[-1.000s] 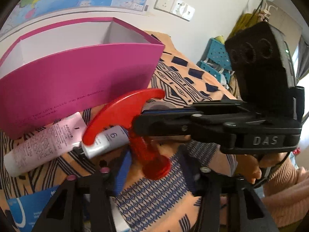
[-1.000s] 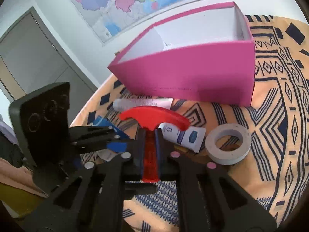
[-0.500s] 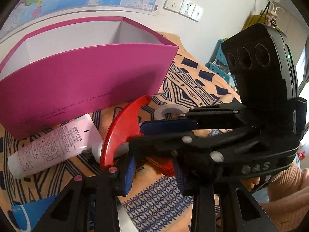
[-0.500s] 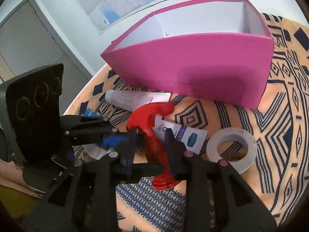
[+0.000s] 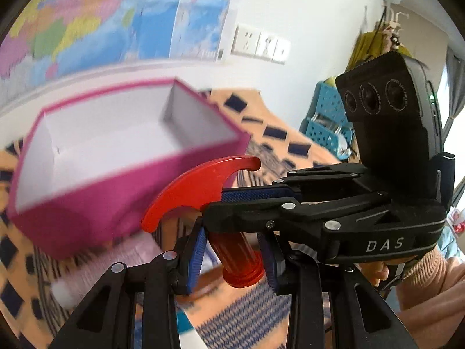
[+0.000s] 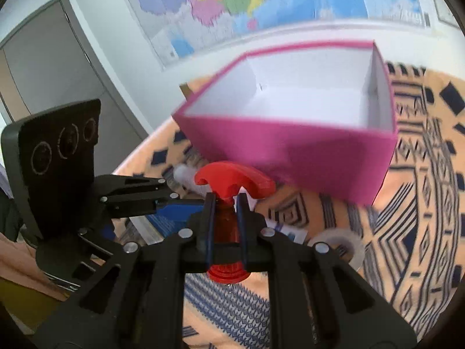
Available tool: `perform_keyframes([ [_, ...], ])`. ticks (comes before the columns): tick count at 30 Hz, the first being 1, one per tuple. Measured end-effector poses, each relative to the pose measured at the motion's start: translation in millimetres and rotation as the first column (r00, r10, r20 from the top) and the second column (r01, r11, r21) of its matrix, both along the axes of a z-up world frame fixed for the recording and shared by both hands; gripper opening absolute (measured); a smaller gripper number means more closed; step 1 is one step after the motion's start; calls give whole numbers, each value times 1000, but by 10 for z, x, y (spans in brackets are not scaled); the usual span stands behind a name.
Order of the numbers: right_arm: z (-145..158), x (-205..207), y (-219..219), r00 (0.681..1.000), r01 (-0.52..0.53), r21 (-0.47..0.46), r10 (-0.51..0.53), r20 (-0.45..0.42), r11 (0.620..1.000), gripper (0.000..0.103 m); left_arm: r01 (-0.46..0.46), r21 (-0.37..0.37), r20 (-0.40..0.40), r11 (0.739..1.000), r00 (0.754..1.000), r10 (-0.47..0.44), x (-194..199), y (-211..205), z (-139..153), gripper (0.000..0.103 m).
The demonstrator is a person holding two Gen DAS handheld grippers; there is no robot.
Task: Organize rigid objects
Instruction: 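Lift the red corkscrew with the right gripper and carry it over the box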
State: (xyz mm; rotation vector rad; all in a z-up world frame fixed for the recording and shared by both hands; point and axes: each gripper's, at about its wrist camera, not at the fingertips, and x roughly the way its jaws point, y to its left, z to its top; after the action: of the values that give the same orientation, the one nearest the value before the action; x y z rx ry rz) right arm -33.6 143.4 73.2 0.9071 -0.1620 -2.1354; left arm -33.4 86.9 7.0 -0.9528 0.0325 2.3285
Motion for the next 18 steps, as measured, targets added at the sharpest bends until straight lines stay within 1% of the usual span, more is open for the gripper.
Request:
perform_keyframes([
  [7,416,-241,131,996,47,-45,-50,-72,998,16,12,-5,-79,1000,997,-12,-366,111,408,34],
  [10,563,-393,202,993,66,-70,-72,-89,995,16,5,-25,-111,1000,994,-7,-522,134,548,34],
  [13,665,-556,223,991,83,-75,-90,-95,994,16,-8,-43,-123,999,992,2,-703,155,603,34],
  [16,703,-732,234,990,101,-71,-107,-95,992,16,-14,-54,-116,998,993,8,-901,161,605,34],
  [18,687,-820,244,990,111,-68,-116,-84,992,16,-17,-58,-98,998,995,11,-1031,164,574,34],
])
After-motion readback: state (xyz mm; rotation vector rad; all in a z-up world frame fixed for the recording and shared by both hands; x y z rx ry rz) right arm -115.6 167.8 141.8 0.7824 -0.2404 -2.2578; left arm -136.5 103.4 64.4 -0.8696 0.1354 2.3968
